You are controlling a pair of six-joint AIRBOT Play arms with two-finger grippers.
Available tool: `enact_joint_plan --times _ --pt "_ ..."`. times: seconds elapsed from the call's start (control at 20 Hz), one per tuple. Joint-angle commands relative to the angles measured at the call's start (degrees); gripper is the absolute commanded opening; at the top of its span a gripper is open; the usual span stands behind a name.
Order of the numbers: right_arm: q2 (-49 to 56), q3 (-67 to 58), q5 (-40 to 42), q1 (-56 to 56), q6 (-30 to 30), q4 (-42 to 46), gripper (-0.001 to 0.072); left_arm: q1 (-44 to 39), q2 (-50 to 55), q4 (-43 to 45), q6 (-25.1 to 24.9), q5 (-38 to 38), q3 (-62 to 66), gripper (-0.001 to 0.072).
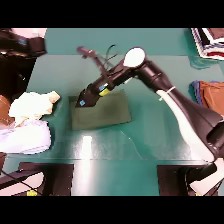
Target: Fold the shirts.
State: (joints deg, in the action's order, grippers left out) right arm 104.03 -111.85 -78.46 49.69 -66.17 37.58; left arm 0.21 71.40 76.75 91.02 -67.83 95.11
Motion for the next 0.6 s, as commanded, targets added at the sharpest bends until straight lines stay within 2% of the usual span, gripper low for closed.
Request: enact_joint_plan --times 0.0,0.2,0.4,0.5,0.55 --pt "2.4 -3.3 -5.5 1.8 -3.9 13.3 0.0426 2.8 -2.6 1.2 -0.7 -2.1 0.0 0.0029" --pt "-6.2 11.4 -3.9 -8.0 -5.1 18.0 0.0426 2.8 -2.6 0.7 -1.0 -4.3 -0.2 0.0029" --pt "-14.5 31.6 4.8 -22.5 -9.8 17.8 0.0436 2.8 -2.4 0.1 -1.0 -5.9 -0.3 0.0029" --pt "-15.3 38.7 8.9 -28.2 -10.3 14.3 0.0606 2.8 -2.3 -0.9 -1.0 -5.8 -0.3 0.0029" --pt "-14.6 41.3 10.1 -30.1 -10.3 11.2 0.0612 2.6 -2.1 -0.9 -1.1 -5.6 -0.3 0.0029"
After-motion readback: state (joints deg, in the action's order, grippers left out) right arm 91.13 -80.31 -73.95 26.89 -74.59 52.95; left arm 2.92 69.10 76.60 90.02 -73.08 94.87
